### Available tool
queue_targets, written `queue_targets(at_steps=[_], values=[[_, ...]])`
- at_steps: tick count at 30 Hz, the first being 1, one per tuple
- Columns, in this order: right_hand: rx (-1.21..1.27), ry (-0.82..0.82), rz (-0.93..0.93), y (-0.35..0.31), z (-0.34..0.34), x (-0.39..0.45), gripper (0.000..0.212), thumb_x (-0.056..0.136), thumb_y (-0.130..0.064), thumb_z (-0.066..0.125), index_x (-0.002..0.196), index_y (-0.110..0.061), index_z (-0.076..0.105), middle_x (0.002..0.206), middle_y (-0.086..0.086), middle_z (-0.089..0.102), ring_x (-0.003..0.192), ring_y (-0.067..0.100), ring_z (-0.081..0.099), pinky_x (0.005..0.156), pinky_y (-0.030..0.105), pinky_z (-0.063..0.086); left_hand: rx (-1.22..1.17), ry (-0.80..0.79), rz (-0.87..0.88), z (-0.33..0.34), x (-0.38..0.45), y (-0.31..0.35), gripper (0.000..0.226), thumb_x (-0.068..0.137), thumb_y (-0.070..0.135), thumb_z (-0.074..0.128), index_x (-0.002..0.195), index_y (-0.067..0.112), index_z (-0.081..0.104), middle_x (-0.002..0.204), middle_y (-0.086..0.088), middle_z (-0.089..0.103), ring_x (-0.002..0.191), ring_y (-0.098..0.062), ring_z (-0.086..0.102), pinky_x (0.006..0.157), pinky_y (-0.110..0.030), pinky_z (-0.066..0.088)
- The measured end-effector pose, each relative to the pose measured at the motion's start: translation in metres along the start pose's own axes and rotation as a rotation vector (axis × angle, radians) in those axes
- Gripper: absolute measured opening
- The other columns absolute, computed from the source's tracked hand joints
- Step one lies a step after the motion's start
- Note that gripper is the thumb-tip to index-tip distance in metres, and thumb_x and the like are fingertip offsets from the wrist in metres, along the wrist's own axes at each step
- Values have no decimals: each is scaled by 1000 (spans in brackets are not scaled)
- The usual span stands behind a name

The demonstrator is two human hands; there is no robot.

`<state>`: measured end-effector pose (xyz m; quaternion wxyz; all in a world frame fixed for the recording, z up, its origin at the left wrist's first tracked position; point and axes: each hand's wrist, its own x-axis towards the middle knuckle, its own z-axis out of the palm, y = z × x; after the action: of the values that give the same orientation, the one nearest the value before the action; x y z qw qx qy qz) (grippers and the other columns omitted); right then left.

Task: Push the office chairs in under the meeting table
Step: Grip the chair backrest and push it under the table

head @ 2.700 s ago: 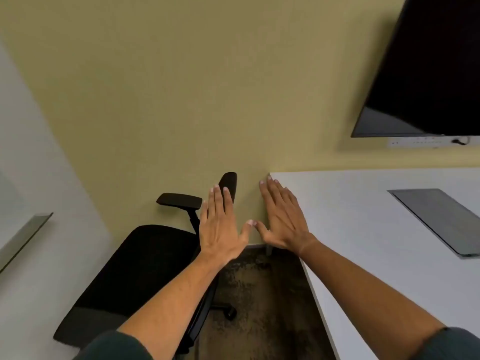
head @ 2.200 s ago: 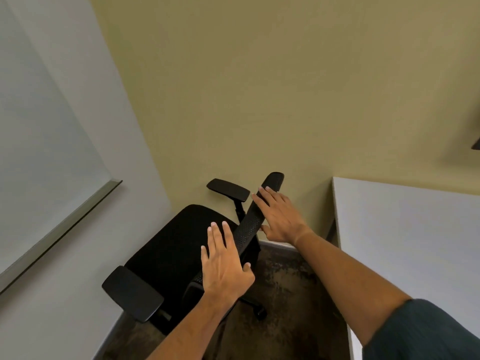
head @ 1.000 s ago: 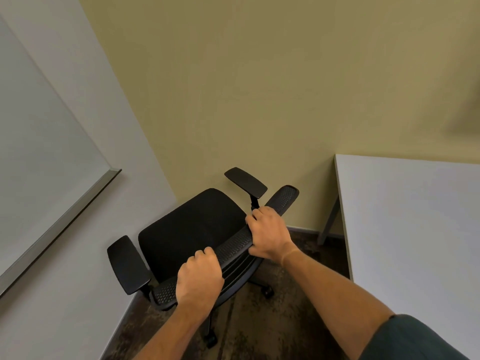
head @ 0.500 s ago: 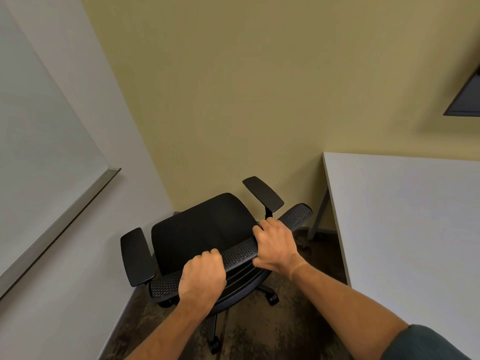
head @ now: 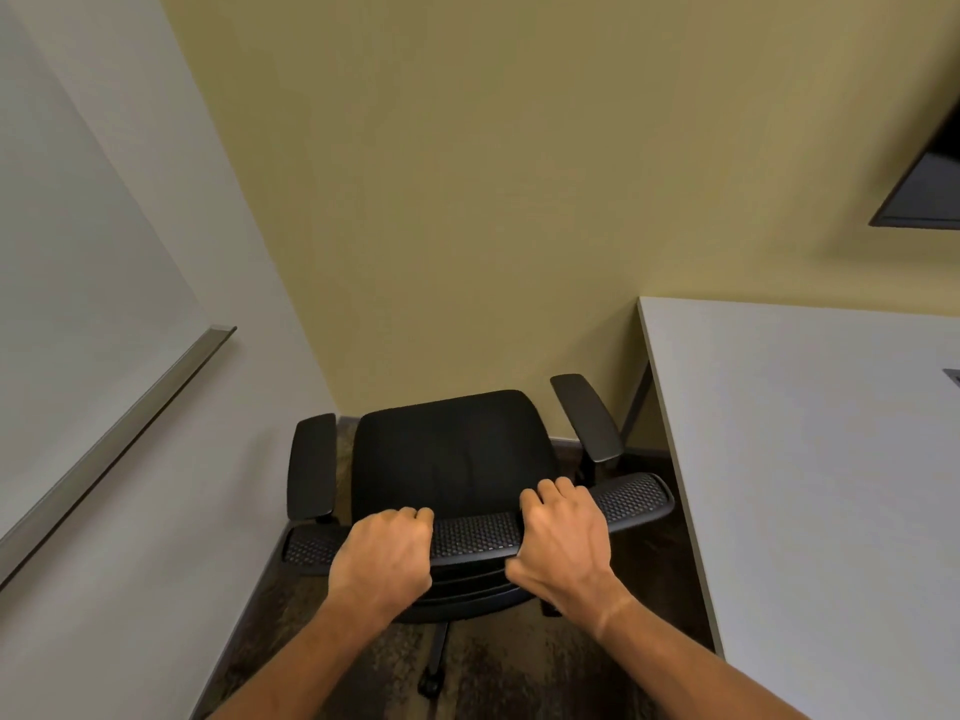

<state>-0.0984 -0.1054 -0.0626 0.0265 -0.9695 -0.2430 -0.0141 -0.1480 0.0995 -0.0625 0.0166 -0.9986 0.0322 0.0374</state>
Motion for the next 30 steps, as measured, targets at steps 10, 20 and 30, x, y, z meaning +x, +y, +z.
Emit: queue_targets(at_steps=[10,20,30], values=[[-57,-16,146,4,-6,-5,26,69,-40,56,78,-15,51,83,5,58,77,22,50,71,35,41,59,11,151,-6,38,0,28,80,32,60,106,24,55,98,5,62,88,-18,62,69,-33,49],[31,-42,254,32,-9,-6,20,80,-35,53,88,-17,52,89,2,63,80,20,58,77,33,44,63,56,240,-12,86,23,32,84,30,60,116,26,55,106,4,65,94,-18,61,80,-34,50],[75,-38,431,9,-6,0,32,85,-40,58,103,-13,57,100,7,66,94,26,62,85,41,45,16,53,350,-3,126,7,29,84,29,57,112,30,61,104,9,66,100,-16,60,85,-36,49]])
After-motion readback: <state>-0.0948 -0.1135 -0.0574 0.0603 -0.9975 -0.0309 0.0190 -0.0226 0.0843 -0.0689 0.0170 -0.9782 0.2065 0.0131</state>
